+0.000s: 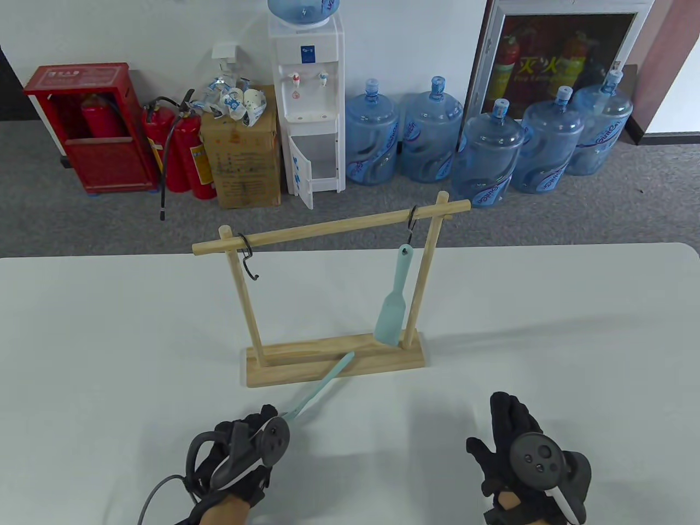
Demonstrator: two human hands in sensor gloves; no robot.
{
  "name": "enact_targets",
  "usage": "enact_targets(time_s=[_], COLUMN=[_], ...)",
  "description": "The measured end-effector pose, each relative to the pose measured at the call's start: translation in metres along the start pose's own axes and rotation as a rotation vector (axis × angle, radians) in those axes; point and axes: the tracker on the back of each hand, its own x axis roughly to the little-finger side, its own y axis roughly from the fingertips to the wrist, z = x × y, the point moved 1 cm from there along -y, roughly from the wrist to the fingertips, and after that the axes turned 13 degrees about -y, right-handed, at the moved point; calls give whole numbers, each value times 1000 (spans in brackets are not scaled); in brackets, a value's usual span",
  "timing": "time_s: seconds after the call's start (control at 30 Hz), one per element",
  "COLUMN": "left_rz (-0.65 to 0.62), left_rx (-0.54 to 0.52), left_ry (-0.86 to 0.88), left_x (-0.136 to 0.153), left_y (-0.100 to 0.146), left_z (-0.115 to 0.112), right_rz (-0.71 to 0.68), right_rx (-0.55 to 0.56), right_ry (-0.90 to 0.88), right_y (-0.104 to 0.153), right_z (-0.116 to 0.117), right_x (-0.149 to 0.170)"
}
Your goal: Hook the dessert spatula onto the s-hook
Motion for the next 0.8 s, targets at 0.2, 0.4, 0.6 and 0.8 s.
enact_targets(time_s=[0.2,0.4,0.6,0.8], left_rz=[78,100,112,109], left_rx=[-91,-210,-292,-357], left_ry=[246,630,816,922], left_x=[32,50,54,70], left_y=[5,14,27,38], left_z=[0,19,42,53], right_rz=[-7,0,17,31], right_rx=[13,12,24,25], right_ry=[-13,-24,-36,-43], right_y=[-1,-1,-2,-3], right_z=[-3,-3,-6,-7], right_x=[1,1,4,6])
